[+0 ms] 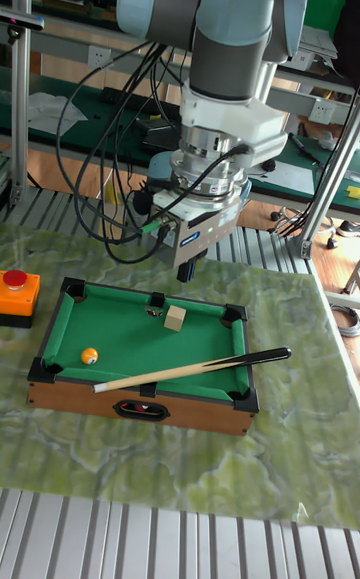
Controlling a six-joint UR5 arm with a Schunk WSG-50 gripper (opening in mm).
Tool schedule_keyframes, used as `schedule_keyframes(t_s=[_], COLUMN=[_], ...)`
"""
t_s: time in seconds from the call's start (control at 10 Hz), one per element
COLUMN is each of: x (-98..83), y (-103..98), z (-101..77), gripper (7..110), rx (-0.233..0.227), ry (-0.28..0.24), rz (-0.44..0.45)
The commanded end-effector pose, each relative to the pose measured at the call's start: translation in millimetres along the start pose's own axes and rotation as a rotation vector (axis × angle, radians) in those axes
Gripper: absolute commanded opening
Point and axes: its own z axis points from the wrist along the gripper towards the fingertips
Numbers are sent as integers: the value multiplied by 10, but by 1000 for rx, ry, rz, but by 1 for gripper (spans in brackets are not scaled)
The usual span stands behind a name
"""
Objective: Hit the pool ball
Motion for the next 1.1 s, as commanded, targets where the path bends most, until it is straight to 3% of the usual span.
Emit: schedule_keyframes(t_s=[0.0,0.1,0.2,0.4,0.5,1.0], x=[-108,-94,-64,-166,-180,-152], y=[-17,-60,-90,-38,-91,-130], z=[-15,-15,-15,-19,-21,-21], gripper=[7,7,7,7,7,7], rx=[3,20,33,11,31,48], ry=[-45,-41,-29,-68,-75,-65], rz=[144,160,115,107,109,85])
